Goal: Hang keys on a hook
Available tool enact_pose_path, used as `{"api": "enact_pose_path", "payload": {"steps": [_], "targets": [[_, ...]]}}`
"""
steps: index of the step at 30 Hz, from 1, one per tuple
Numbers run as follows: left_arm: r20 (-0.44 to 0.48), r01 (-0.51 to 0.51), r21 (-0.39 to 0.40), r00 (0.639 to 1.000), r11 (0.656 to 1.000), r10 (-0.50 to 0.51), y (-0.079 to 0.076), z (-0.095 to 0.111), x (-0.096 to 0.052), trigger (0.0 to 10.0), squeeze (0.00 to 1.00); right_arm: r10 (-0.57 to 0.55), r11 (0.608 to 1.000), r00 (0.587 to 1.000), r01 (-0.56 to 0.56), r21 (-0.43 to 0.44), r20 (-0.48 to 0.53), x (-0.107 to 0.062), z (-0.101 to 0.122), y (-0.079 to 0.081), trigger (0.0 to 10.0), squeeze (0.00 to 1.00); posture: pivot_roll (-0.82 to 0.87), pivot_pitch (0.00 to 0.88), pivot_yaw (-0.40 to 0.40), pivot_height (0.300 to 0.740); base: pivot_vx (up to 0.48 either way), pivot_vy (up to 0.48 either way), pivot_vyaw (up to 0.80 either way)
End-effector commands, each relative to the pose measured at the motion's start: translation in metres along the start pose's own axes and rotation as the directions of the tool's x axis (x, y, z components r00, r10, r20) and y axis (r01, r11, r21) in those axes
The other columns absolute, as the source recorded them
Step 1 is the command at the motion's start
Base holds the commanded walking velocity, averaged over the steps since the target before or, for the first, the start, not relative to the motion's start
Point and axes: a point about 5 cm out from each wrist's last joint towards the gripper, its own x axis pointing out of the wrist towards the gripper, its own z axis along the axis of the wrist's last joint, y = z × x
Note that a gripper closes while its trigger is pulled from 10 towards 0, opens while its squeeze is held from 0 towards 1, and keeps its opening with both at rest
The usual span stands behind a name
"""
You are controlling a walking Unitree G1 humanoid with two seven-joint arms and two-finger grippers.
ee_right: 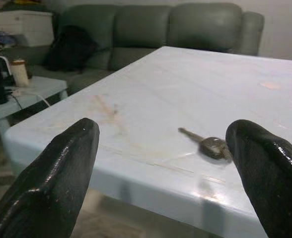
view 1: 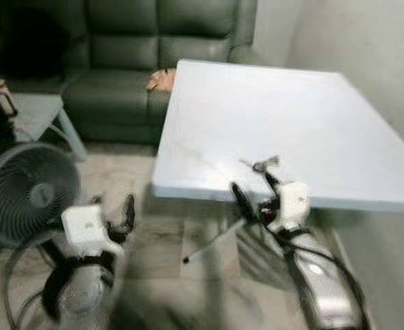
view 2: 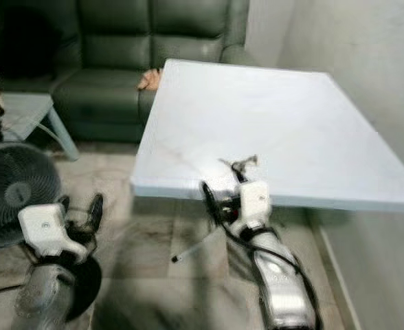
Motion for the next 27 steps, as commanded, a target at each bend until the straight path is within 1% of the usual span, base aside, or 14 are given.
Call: {"api": "enact_pose_path", "payload": {"steps": [1,22,25,27], "targets": [[0.007,-0.026,0.019,1.000,0.999,0.026,0.0088,0.0045,-0.0005,10.0,0.00,0.046,0.999,0.999,-0.046,0.008,0.029,0.0079,0.0075,0.0118,10.0,0.00,-0.02,0.000,-0.052,0.740,0.304,0.000,0.00],[0.008,-0.030,0.007,1.000,1.000,0.030,0.0069,0.0053,0.0003,10.0,0.00,0.062,0.998,0.998,-0.062,0.001,0.021,0.0078,0.0072,0.0130,10.0,0.00,-0.02,0.000,-0.058,0.740,0.301,0.000,0.00],[0.018,-0.061,0.015,0.998,0.998,0.060,0.0066,0.0061,0.0001,10.0,0.00,0.073,0.997,0.997,-0.073,-0.001,0.020,0.0091,0.0075,0.0139,10.0,0.00,-0.02,0.000,-0.064,0.740,0.000,0.000,0.00],[0.029,-0.055,0.027,0.998,0.998,0.055,0.0062,0.0072,0.0004,10.0,0.00,0.074,0.997,0.997,-0.074,-0.001,0.020,0.0091,0.0076,0.0138,10.0,0.00,-0.02,0.000,-0.065,0.740,0.000,0.000,0.00]]}}
